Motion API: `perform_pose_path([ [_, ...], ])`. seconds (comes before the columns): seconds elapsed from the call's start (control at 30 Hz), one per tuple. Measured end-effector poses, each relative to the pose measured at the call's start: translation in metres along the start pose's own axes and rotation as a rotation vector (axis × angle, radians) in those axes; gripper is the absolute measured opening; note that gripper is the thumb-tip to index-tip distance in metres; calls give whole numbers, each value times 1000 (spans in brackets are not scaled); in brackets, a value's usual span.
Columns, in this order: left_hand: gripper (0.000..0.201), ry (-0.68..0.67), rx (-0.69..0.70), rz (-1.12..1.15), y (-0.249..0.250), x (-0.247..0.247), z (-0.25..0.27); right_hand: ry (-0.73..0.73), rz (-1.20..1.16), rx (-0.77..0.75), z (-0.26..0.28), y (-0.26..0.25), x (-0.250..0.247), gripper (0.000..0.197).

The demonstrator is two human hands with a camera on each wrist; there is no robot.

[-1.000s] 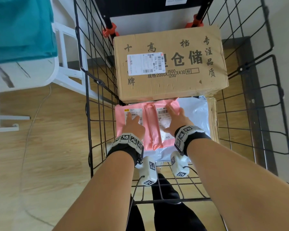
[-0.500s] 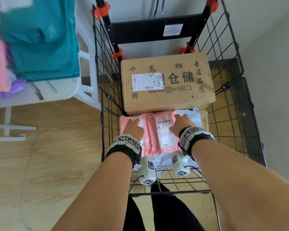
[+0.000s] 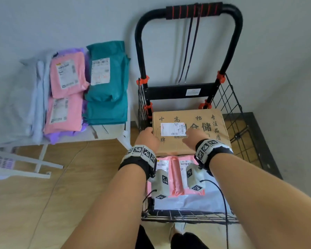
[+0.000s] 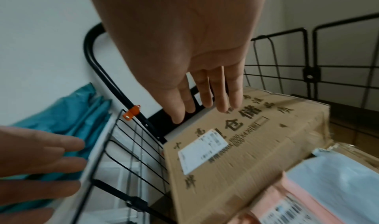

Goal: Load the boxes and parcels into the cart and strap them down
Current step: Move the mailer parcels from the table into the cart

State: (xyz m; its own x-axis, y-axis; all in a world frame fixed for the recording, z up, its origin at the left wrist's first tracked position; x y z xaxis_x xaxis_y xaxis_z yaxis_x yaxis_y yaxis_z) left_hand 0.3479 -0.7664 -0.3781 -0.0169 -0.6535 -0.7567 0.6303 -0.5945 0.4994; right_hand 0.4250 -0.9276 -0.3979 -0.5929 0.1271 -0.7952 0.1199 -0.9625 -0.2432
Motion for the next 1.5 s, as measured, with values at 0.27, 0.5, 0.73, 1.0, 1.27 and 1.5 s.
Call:
perform_pose_path([
  [0.27, 44, 135, 57, 8, -24, -95, -31, 146, -134, -124, 17, -109, -52, 37],
  [0.5, 46, 292, 80, 82, -81, -180, -62, 270, -270, -216, 13, -227, -60, 32],
  [0.73, 41, 407, 48, 152, -141, -271, -103, 296, -332, -265, -4, -334, -61, 35],
  [1.0, 36, 295, -44, 121, -197, -311, -158, 272, -353, -244, -36, -420, -50, 50],
  [1.27, 33, 203, -2, 220, -210, -307, -189, 165, -270, -99, -70, -443, -40, 39],
  [1.5, 14, 196, -61, 303, -214, -310, -202, 202, -258, -84, -85, -444, -36, 29],
])
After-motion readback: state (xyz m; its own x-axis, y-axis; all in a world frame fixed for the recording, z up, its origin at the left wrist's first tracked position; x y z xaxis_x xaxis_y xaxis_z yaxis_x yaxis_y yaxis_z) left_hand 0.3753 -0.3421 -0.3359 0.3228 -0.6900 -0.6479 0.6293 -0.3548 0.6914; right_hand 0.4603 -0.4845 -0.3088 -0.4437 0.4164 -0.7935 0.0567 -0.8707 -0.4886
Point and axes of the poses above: each hand's wrist, its own z-axis away from the middle knuckle, its own x-axis out of the palm, y = z × x, the point moved 3 cm from there along -z, towards the middle knuckle, and after that the axes turned 3 degrees about y, right-handed, at the moved point
